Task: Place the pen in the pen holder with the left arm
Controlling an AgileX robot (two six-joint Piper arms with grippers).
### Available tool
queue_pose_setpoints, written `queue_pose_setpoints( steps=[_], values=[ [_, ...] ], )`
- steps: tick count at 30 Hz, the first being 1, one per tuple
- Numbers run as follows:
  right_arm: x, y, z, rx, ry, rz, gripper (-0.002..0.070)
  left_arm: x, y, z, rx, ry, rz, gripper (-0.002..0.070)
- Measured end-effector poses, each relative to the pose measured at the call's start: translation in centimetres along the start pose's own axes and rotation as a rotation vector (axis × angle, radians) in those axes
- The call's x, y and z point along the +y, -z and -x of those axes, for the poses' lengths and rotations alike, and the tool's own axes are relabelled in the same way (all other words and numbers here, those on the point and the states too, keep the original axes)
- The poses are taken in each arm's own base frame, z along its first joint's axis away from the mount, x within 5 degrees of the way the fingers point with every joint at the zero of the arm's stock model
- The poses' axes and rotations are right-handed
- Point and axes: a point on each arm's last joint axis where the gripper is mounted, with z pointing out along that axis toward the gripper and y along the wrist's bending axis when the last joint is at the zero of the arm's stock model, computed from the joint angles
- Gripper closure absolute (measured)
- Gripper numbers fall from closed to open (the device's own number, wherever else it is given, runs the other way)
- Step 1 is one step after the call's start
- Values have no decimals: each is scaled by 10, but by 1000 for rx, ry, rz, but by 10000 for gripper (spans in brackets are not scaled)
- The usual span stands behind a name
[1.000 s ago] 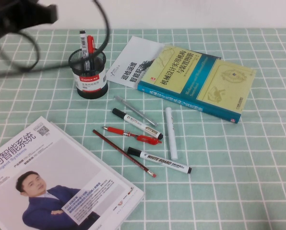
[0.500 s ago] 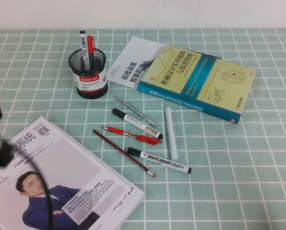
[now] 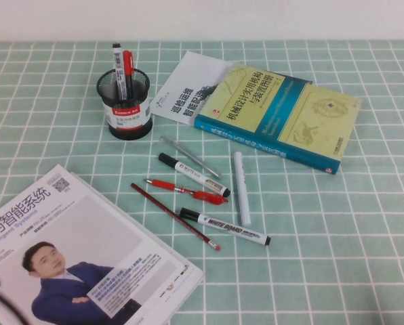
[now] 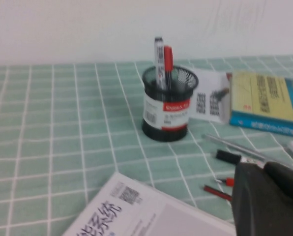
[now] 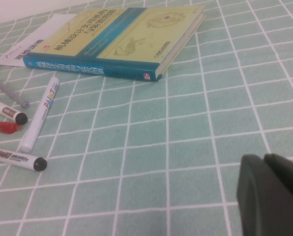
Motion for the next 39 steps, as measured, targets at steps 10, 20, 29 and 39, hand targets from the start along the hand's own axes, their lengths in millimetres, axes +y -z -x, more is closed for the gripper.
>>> queue_pose_setpoints(
  steps=[10, 20, 29, 39],
  values=[
    [0, 0, 0, 0, 0, 0, 696, 15, 37, -51, -175, 27, 211, 675],
    [0, 0, 0, 0, 0, 0, 696, 16, 28, -99, -140, 84, 208, 675],
    [0, 0, 0, 0, 0, 0, 696, 15, 27, -120, 71, 123, 208, 675],
    [0, 0, 0, 0, 0, 0, 696, 15, 28, -121, 91, 125, 208, 675]
  ],
)
